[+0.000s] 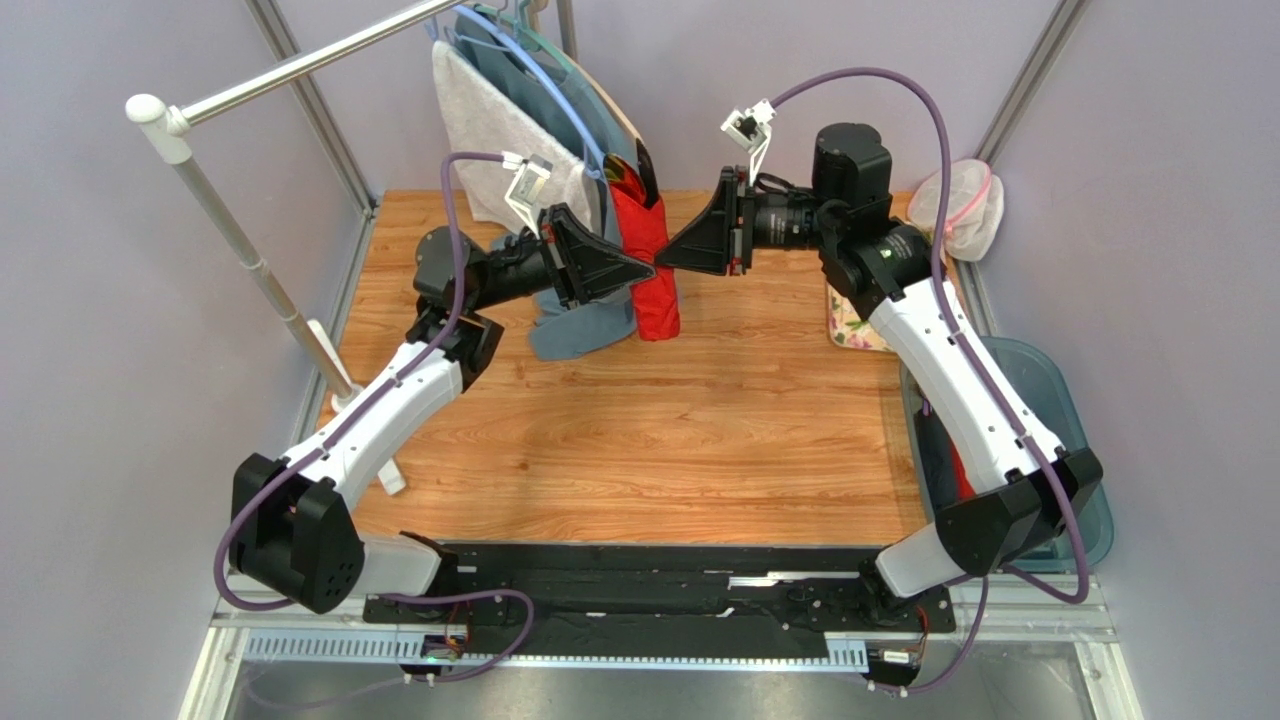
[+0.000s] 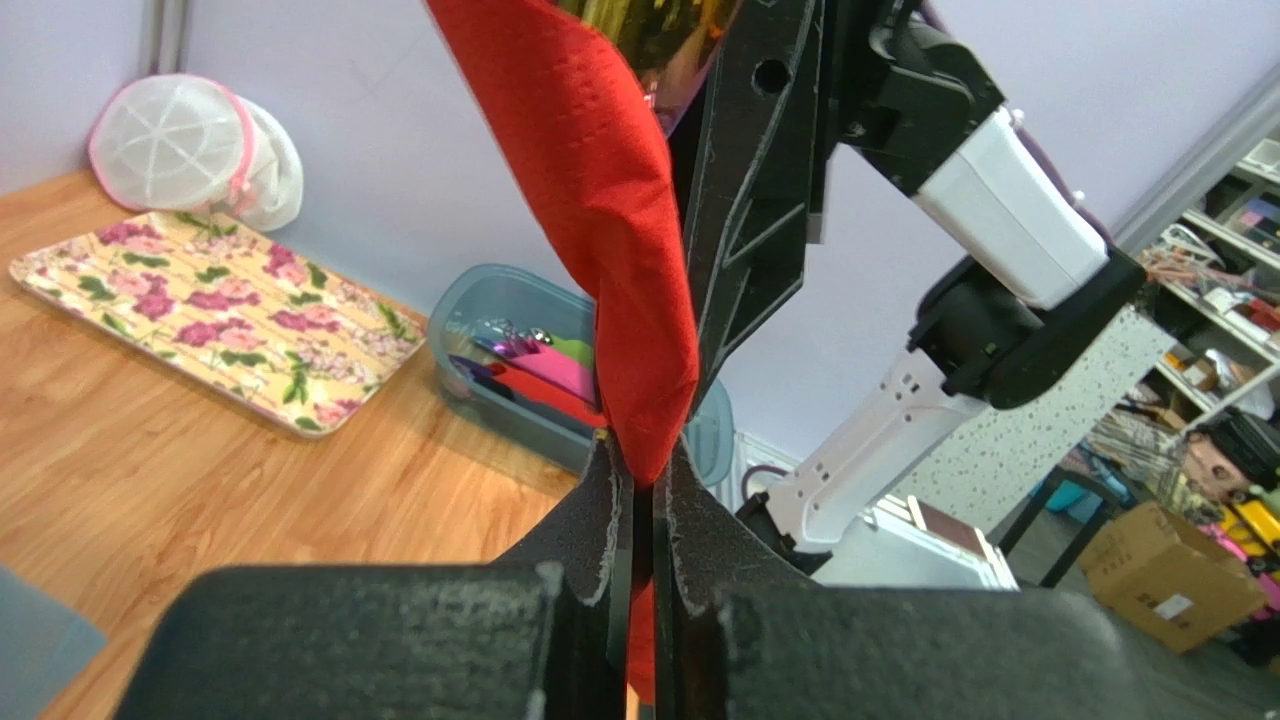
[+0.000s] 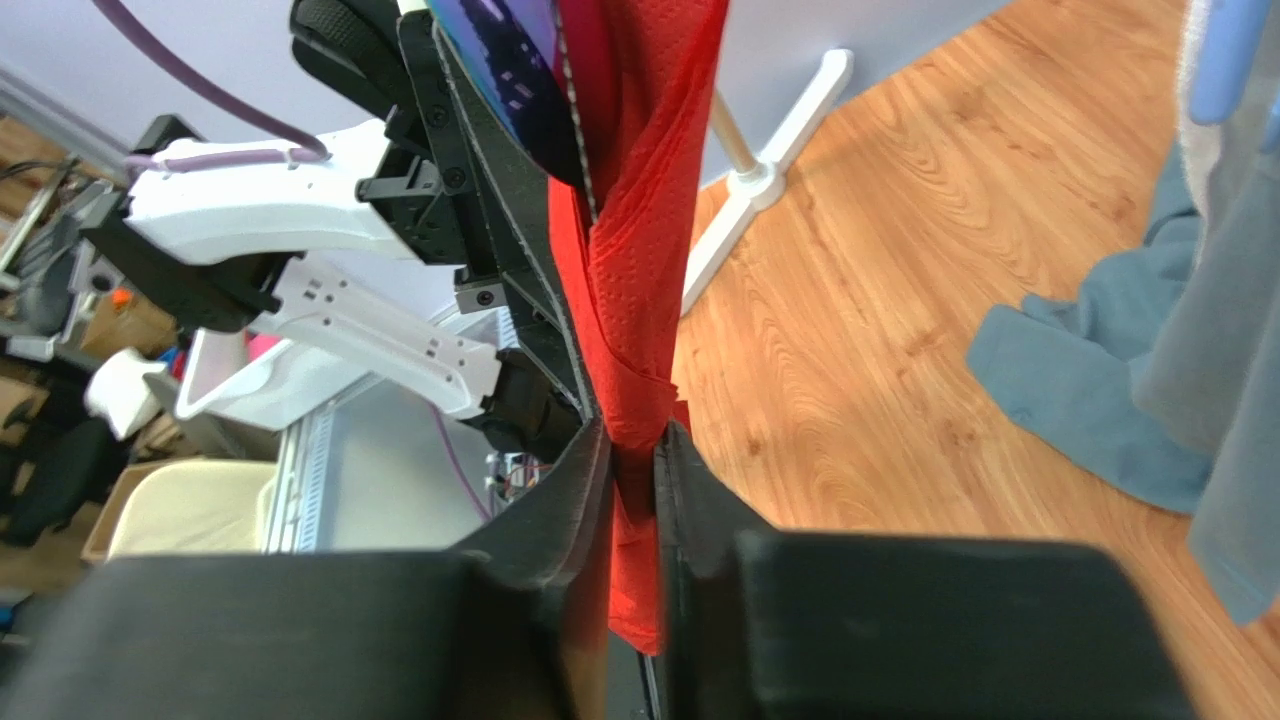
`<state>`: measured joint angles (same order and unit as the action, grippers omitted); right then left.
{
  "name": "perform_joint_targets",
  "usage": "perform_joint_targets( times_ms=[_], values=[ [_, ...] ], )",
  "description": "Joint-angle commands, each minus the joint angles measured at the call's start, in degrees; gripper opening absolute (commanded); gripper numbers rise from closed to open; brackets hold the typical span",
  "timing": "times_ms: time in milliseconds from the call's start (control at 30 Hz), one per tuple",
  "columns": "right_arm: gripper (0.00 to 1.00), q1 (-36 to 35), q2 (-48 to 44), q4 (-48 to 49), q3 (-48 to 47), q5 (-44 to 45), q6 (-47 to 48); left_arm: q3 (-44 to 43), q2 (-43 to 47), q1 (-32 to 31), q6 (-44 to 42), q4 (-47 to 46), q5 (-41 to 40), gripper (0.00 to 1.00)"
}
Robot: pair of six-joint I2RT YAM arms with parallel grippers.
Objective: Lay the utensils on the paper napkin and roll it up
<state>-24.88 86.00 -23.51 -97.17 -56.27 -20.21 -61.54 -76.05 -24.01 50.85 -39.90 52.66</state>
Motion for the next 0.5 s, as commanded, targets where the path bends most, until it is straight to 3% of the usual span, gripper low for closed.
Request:
perform_joint_targets(
  times_ms=[0,100,133,233,367,467],
  values=[
    [0.02,-0.08,-2.76,2.06,1.01,-0.24,1.31,-2.44,1.08,0.02,0.48,-3.96,-0.98,0.0],
    [0.02,0.01,-2.85,2.68,0.84,-0.16,1.22,-2.53,0.99,0.02,0.57,-3.96,-1.34,0.0],
    [0.25,-0.08,-2.94,2.42,0.84,0.11,0.87,-2.53,0.99,0.02,0.57,-3.78,-1.42,0.0],
    [0.53,-0.08,-3.81,-0.13,1.36,0.99,1.83,-2.71,1.26,0.19,0.83,-3.17,-2.21,0.0],
    [0.57,-0.16,-5.48,-2.16,5.05,0.38,3.42,-3.06,0.99,0.37,1.01,-2.99,-2.39,0.0],
    [0.49,-0.43,-6.19,-1.98,7.51,-0.07,3.77,-3.85,0.38,0.45,1.36,-3.17,-2.48,0.0]
  ],
)
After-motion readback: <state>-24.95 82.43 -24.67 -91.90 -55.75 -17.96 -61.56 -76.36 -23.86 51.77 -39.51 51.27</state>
